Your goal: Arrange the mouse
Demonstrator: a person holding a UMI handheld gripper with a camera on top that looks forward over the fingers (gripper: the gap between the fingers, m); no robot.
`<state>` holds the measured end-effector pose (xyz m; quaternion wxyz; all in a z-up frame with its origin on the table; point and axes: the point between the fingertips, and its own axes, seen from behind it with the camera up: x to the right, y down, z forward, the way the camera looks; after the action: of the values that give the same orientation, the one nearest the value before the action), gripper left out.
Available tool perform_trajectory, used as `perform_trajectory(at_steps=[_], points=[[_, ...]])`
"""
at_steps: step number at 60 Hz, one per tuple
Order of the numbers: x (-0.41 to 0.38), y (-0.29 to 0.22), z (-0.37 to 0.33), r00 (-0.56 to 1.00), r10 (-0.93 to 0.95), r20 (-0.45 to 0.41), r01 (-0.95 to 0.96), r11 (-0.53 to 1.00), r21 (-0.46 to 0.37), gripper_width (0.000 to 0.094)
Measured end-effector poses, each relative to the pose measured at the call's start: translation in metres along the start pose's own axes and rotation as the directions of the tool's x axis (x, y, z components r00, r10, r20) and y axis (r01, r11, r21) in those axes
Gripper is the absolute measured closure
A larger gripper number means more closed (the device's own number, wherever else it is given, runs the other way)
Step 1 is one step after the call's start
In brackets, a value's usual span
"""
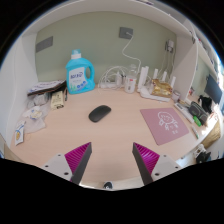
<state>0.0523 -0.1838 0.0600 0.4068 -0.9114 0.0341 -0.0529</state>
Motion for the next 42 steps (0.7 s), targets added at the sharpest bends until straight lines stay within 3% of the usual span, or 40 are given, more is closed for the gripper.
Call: perform_trajectory(at_steps=[21,30,42], points=[[-0.064,-0.055,0.143,0.996,-0.02,0.088,0.019,1.0,0.018,0.0086],[-0.074,-0.061,0.178,0.995,0.0,0.101,0.004,0.999,-0.042,0.0083],[-0.084,-0.084,0.203,0.993,-0.032,0.112,0.035,0.999,-0.025,0.0109]])
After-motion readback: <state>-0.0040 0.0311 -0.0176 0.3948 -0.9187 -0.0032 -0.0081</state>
